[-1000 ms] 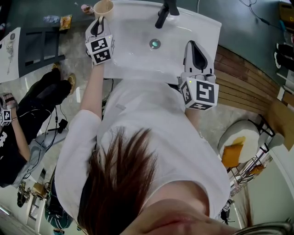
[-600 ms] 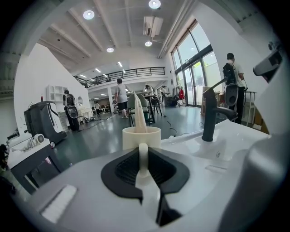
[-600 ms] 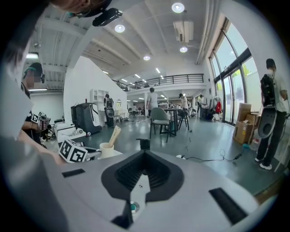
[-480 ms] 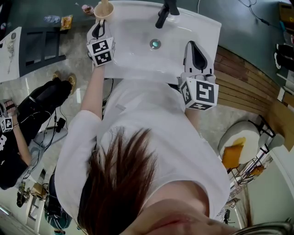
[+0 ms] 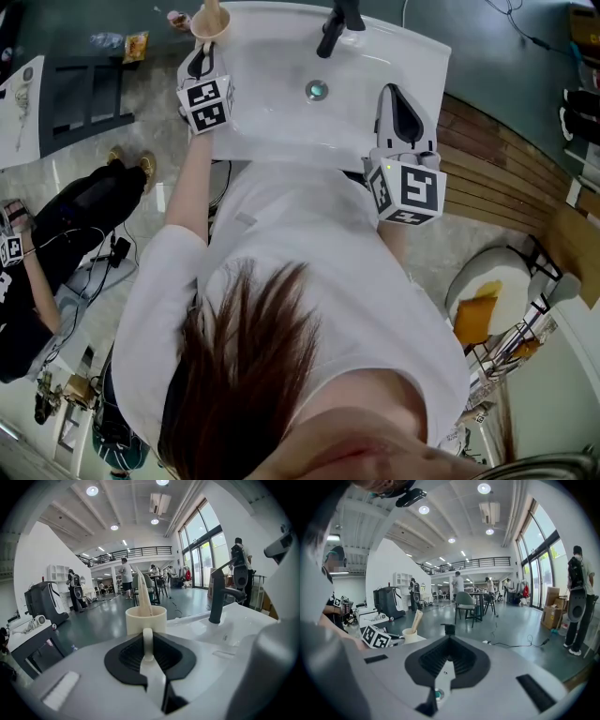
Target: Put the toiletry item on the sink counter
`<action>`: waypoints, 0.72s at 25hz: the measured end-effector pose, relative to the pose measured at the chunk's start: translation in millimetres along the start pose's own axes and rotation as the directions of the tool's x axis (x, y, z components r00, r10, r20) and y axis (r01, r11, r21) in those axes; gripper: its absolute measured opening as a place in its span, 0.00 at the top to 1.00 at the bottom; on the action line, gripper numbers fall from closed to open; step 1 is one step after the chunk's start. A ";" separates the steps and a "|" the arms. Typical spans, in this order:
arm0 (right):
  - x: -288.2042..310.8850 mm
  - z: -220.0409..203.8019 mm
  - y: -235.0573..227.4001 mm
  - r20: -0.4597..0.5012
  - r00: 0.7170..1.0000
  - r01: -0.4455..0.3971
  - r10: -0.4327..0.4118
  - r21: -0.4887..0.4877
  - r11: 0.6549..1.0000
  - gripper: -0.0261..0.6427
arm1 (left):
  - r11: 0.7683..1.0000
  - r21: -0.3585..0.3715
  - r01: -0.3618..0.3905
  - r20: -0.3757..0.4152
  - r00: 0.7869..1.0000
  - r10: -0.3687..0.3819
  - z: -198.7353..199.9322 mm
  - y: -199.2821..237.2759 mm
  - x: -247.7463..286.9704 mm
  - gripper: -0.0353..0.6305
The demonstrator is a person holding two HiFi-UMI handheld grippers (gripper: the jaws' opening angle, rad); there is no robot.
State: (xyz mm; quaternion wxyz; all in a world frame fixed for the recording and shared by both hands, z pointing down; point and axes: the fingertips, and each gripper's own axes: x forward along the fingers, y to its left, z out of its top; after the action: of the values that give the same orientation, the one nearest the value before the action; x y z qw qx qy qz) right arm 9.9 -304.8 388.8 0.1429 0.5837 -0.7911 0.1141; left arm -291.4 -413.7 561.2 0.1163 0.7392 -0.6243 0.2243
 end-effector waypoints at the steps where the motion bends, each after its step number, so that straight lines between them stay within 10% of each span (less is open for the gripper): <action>1: -0.7 -0.3 -0.3 0.001 1.000 0.000 0.000 0.000 1.000 0.95 | 1.000 0.001 0.001 -0.002 1.000 -0.001 -0.5 -0.4 0.1 0.87; 18: -5.4 -1.1 2.2 0.008 1.000 0.003 -0.003 -0.006 1.000 0.95 | 0.998 0.051 0.033 -0.065 0.997 -0.029 -15.3 3.2 5.0 0.86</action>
State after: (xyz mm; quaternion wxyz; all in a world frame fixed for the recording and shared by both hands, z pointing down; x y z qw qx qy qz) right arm 9.3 -298.9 387.9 0.1417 0.5849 -0.7911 0.1093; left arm -296.7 -411.8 576.6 0.1205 0.7440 -0.6026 0.2623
